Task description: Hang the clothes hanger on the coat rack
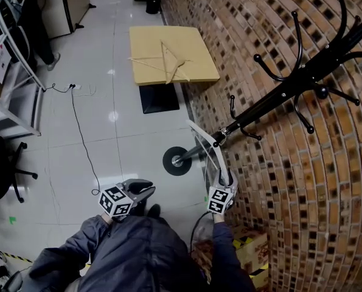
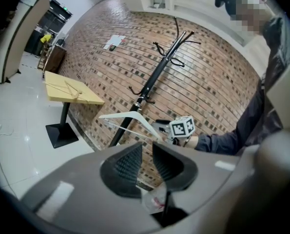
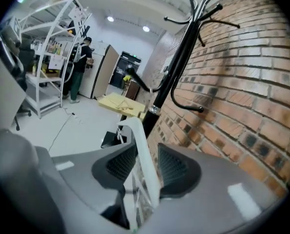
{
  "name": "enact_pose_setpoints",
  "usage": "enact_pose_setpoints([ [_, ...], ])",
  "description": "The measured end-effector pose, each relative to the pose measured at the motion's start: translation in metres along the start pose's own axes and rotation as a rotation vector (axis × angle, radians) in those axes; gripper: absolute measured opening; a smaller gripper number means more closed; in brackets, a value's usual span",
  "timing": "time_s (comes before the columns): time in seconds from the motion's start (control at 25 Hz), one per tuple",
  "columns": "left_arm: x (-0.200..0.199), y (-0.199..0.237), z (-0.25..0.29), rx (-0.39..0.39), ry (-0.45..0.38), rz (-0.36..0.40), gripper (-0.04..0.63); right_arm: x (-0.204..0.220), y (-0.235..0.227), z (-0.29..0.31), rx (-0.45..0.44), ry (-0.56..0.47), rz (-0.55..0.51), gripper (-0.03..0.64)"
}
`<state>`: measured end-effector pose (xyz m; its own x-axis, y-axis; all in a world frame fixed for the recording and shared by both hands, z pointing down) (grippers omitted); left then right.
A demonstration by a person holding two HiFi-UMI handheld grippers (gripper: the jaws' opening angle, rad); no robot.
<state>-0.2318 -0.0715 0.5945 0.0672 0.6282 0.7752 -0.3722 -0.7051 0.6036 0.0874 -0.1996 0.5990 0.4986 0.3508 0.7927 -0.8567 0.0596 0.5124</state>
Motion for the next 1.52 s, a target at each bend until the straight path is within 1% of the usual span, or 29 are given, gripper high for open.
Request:
enact_pose_setpoints([
  [0.04, 0.000, 0.000, 0.002, 0.002, 0.000, 0.000, 0.072, -0.004, 0.001, -0.017, -0.010, -0.019, 0.039, 0.147],
  [0.12, 0.000, 0.001, 0.006, 0.007, 0.006, -0.001, 0.072, -0.010, 0.009, -0.053, -0.069, -0.028, 0.115, 0.147],
  [0.24, 0.001, 0.000, 0.015, 0.021, 0.023, -0.005, 0.072, -0.015, 0.028, -0.102, -0.177, -0.004, 0.201, 0.155],
  [0.32, 0.001, -0.001, 0.022, 0.036, 0.035, -0.002, 0.072, -0.016, 0.037, -0.125, -0.219, 0.017, 0.270, 0.153],
  [0.4, 0.001, -0.003, 0.029, 0.054, 0.046, 0.002, 0.072, -0.015, 0.043, -0.138, -0.245, 0.033, 0.321, 0.153],
  [0.48, 0.001, -0.006, 0.037, 0.073, 0.059, 0.008, 0.072, -0.013, 0.045, -0.145, -0.259, 0.046, 0.350, 0.153],
  [0.6, 0.000, -0.009, 0.046, 0.097, 0.076, 0.017, 0.072, -0.008, 0.043, -0.149, -0.264, 0.073, 0.387, 0.101],
  [0.64, 0.001, -0.010, 0.048, 0.104, 0.082, 0.020, 0.072, -0.007, 0.041, -0.150, -0.256, 0.081, 0.393, 0.079],
  [0.72, 0.001, -0.012, 0.052, 0.116, 0.090, 0.023, 0.072, -0.004, 0.037, -0.153, -0.223, 0.090, 0.394, 0.064],
  [0.84, 0.001, -0.014, 0.055, 0.123, 0.094, 0.026, 0.072, -0.003, 0.034, -0.154, -0.205, 0.092, 0.399, 0.064],
  [1.52, 0.009, -0.023, 0.047, 0.097, 0.081, 0.019, 0.072, -0.010, 0.045, -0.156, -0.267, 0.068, 0.343, 0.063],
])
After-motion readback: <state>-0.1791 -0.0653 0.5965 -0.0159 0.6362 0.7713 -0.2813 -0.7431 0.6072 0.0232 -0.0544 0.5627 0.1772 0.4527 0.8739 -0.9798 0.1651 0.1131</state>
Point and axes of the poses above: the fingertips, and each gripper's own axes: z forward along the fingers, y to its left, x out of its underside, the point moved 6 cm from there along -z, backward along the fingers, and after that the axes turned 13 degrees about x, right-handed, at the moved point
